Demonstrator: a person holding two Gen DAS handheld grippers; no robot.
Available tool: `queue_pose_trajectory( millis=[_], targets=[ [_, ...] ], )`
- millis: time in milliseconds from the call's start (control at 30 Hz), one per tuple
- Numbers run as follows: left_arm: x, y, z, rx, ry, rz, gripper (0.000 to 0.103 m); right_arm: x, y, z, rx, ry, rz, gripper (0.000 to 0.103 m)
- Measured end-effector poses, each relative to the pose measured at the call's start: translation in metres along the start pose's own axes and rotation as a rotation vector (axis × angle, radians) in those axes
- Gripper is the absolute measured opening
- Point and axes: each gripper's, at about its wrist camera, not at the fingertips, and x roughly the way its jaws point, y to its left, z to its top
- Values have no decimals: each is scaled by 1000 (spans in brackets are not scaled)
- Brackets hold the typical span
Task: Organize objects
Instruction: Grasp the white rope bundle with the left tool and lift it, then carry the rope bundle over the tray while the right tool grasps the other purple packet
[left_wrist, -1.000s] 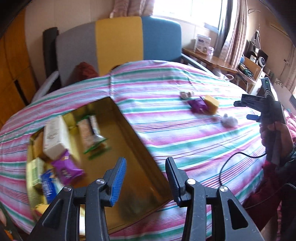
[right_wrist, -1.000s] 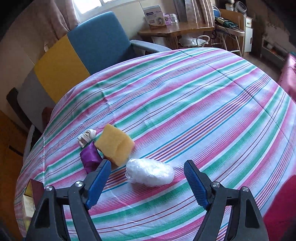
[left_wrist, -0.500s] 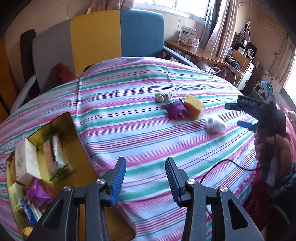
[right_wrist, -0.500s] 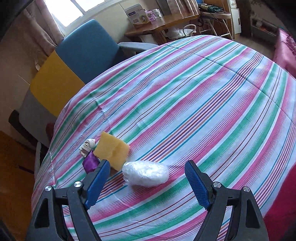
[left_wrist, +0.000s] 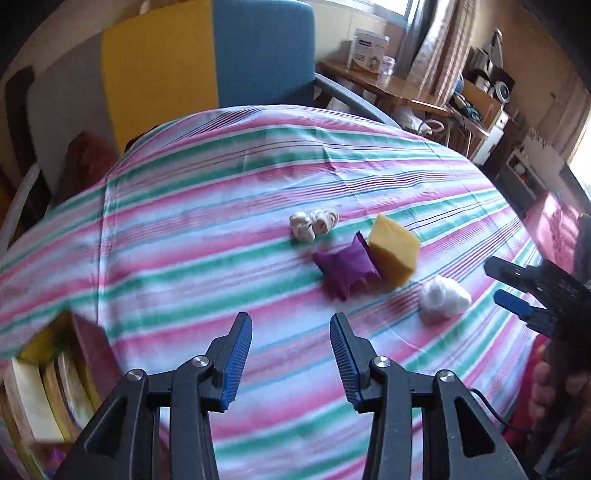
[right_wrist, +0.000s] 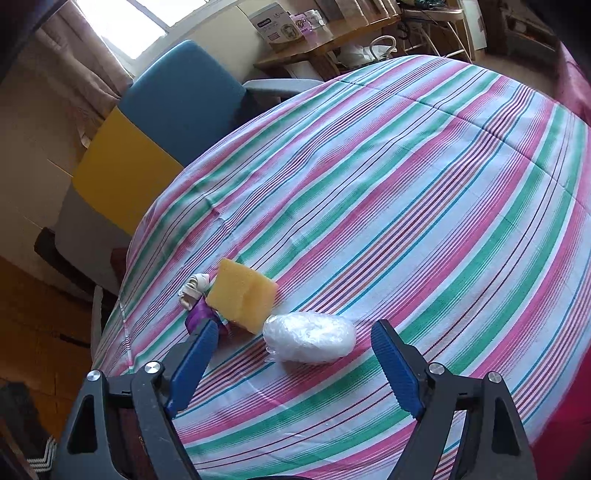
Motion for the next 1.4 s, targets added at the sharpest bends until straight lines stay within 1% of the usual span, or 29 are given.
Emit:
queue_pose_trajectory(
  millis=[67,300,333,400,433,500,567,700,767,867,967,1033,1100,1167,1233,1300,1400],
  targets=[
    [16,-6,14,53,3,26,44,0,0,0,2,3,13,86],
    [58,-20,52,207,8,41,44,3,-1,-2,21,33,58,87],
    [63,-21,57,222,9,29,45,4,-1,-2,21,40,63,88],
    [72,-27,65,261,17,26,59,5,0,-2,20,51,74,89],
    [76,-29,67,277,17,30,61,6,0,-3,22,55,79,89],
    [89,-37,71,337,32,43,61,7,-1,-3,25,61,85,90],
    [98,-40,74,359,35,53,61,6,-2,-3,31,65,93,90],
    [119,-46,81,380,65,30,61,8,-3,-3,37,78,100,91],
    [130,-46,83,371,84,33,61,9,-3,-3,36,81,99,91],
    [137,-39,84,311,105,-7,46,9,-5,-3,38,77,90,91],
    [132,-29,77,256,98,-27,43,10,-6,-2,44,78,86,91],
    [127,-20,70,196,104,-32,43,10,-6,-2,41,75,83,91],
    [119,-9,60,119,108,-42,42,9,-6,-2,37,73,80,91],
    [110,-1,50,71,111,-40,41,9,-7,-2,39,71,76,91],
    [97,7,37,26,115,-55,40,9,-8,-1,44,69,79,91],
    [80,12,22,12,112,-66,40,9,-6,-1,36,71,87,91],
    [53,12,2,18,89,-74,40,10,0,-3,4,78,96,91]
  ],
)
